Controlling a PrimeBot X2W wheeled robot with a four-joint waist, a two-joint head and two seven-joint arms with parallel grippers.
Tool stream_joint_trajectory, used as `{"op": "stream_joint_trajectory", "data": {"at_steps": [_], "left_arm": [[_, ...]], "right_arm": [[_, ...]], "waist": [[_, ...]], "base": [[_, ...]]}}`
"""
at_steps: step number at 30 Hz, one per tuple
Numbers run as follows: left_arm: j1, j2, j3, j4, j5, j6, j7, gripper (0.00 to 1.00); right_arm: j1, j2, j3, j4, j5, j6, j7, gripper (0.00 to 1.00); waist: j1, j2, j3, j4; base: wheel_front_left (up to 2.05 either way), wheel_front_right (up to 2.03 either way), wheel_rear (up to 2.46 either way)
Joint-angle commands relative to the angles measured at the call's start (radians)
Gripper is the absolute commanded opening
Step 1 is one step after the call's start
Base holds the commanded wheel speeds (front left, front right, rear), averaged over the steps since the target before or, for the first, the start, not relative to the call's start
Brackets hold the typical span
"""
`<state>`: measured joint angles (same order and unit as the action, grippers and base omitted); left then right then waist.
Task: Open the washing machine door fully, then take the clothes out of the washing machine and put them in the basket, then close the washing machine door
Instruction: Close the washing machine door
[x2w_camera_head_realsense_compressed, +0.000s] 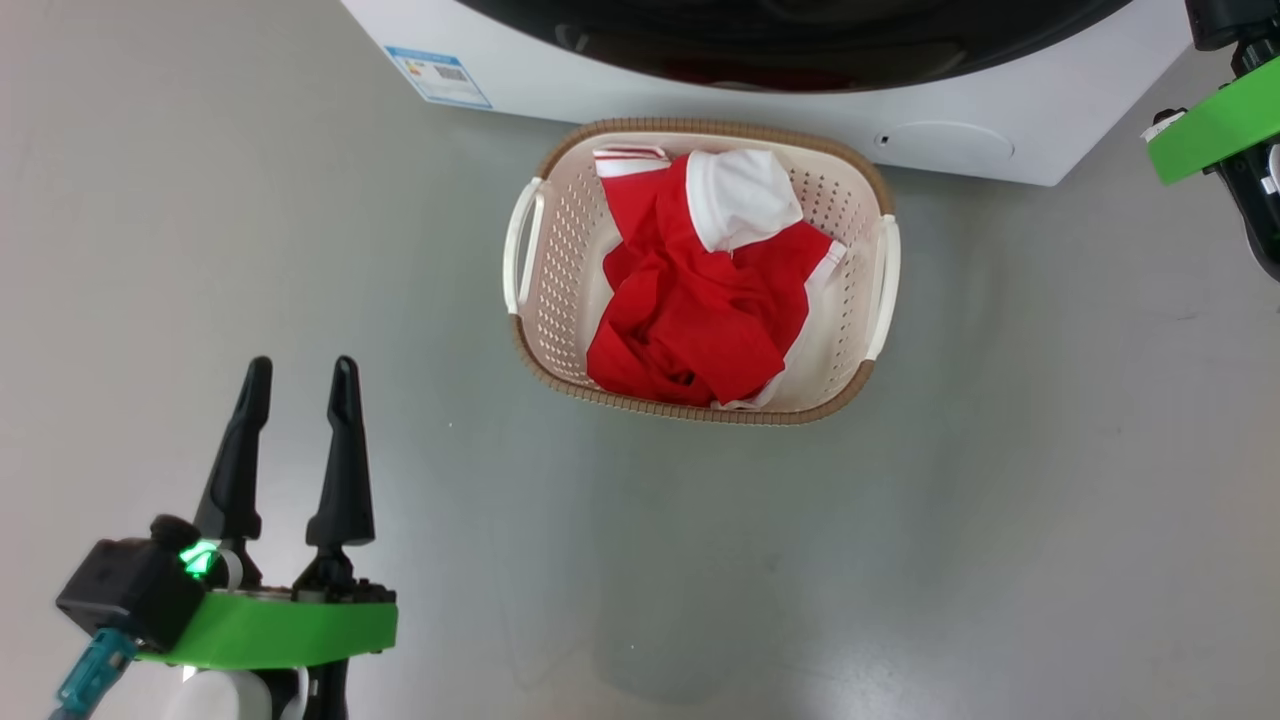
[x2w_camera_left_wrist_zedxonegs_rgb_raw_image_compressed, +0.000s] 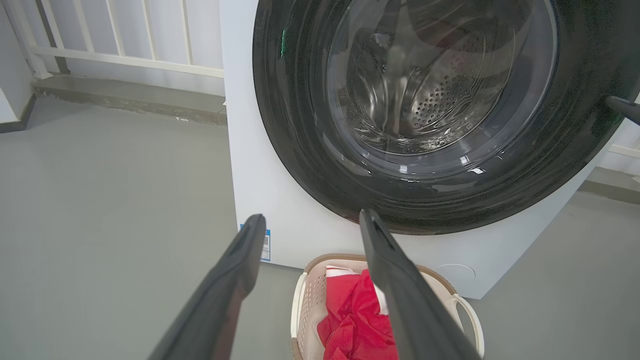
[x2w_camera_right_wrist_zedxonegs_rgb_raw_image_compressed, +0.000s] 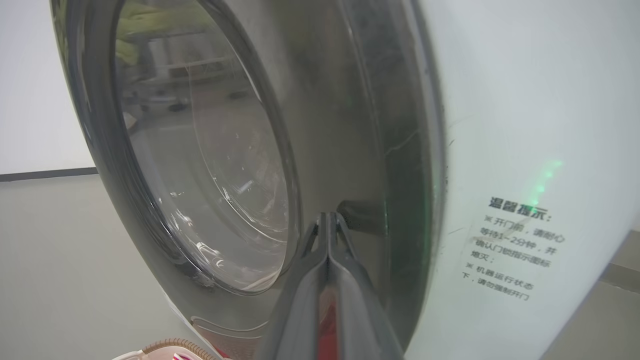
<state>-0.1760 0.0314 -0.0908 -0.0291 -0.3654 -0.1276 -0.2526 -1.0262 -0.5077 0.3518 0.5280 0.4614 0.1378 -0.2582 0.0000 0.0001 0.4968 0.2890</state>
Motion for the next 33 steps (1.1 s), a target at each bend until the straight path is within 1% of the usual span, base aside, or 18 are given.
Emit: {"op": "stream_joint_trajectory", "data": {"at_steps": [1, 8, 9, 10, 13, 21, 33], "left_arm": [[-0.005, 0.019, 0.036, -0.016, 0.0, -0.003, -0.009, 1.0], [0.001, 0.019, 0.045, -0.01, 0.019, -0.003, -0.009, 1.0], [0.003, 0.019, 0.047, -0.009, 0.02, -0.003, -0.009, 1.0], [0.004, 0.019, 0.049, -0.008, 0.022, -0.003, -0.009, 1.0], [0.008, 0.019, 0.052, -0.005, 0.027, -0.003, -0.009, 1.0], [0.023, 0.019, 0.06, 0.003, 0.043, -0.003, -0.009, 1.0], [0.053, 0.034, 0.088, 0.011, 0.06, -0.003, -0.009, 1.0]], "right_arm": [[0.014, 0.003, -0.003, -0.018, -0.01, -0.007, -0.004, 0.0], [0.055, 0.023, 0.004, -0.019, -0.006, -0.007, -0.004, 0.0], [0.061, 0.027, 0.006, -0.021, -0.005, -0.007, -0.004, 0.11], [0.068, 0.031, 0.007, -0.022, -0.005, -0.007, -0.004, 0.44], [0.092, 0.042, 0.012, -0.028, -0.004, -0.007, -0.004, 1.0], [0.18, 0.072, 0.017, -0.064, -0.001, -0.007, -0.004, 1.0], [0.373, 0.135, -0.02, -0.175, -0.007, -0.007, -0.004, 1.0]], "waist": [[0.0, -0.0001, -0.011, -0.006], [0.0, -0.0001, -0.05, -0.022], [0.0, -0.0001, -0.057, -0.025], [0.0, -0.0001, -0.064, -0.028], [0.0, -0.0001, -0.087, -0.038], [0.0, -0.0001, -0.163, -0.079], [0.0, -0.0001, -0.27, -0.18]], "base": [[0.0, 0.0, 0.0], [0.0, 0.0, 0.0], [0.0, 0.0, 0.0], [0.0, 0.0, 0.0], [0.0, 0.0, 0.0], [0.0, 0.0, 0.0], [0.0, 0.0, 0.0]]}}
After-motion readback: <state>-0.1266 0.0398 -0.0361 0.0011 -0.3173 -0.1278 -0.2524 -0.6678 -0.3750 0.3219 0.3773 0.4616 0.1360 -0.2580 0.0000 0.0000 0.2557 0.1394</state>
